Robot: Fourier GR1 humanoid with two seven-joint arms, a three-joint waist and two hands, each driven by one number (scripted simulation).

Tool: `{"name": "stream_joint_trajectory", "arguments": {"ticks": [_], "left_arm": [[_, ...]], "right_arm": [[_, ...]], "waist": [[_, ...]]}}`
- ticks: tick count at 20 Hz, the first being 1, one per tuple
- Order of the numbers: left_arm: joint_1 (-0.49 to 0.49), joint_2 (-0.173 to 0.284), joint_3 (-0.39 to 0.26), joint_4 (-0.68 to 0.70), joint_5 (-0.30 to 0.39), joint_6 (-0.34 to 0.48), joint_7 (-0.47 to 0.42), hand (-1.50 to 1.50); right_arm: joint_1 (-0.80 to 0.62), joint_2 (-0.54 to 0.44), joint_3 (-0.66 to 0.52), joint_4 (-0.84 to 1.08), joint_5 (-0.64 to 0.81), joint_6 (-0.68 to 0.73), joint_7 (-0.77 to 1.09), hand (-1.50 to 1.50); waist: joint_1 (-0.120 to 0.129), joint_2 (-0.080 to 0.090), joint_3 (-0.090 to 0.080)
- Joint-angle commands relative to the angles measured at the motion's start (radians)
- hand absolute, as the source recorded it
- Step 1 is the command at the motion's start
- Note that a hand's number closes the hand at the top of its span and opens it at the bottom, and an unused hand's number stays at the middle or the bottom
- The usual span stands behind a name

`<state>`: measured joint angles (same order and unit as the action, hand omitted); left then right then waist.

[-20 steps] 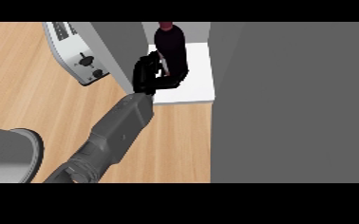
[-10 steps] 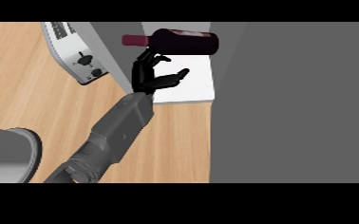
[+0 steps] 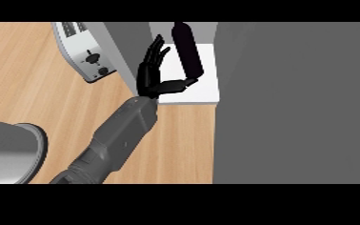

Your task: Pick up the wine, place it into the cabinet and close the cabinet

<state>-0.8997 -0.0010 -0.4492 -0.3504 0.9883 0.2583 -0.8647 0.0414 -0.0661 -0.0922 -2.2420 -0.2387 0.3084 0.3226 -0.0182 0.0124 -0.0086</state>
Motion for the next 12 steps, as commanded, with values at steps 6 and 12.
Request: {"name": "stream_joint_trajectory", "arguments": {"ticks": [6,12], "left_arm": [[0.259,0.088,-0.104,-0.378,-0.098,0.092,0.055,-1.5],[0.393,0.193,-0.214,-0.782,-0.166,0.175,0.241,-1.5]], "right_arm": [[-0.017,0.003,0.008,-0.022,0.007,-0.022,0.031,-1.5],[0.056,0.005,0.015,-0.063,-0.014,0.011,0.013,-1.5]], "waist": [[0.052,-0.025,0.009],[0.038,-0.023,0.01]]}}
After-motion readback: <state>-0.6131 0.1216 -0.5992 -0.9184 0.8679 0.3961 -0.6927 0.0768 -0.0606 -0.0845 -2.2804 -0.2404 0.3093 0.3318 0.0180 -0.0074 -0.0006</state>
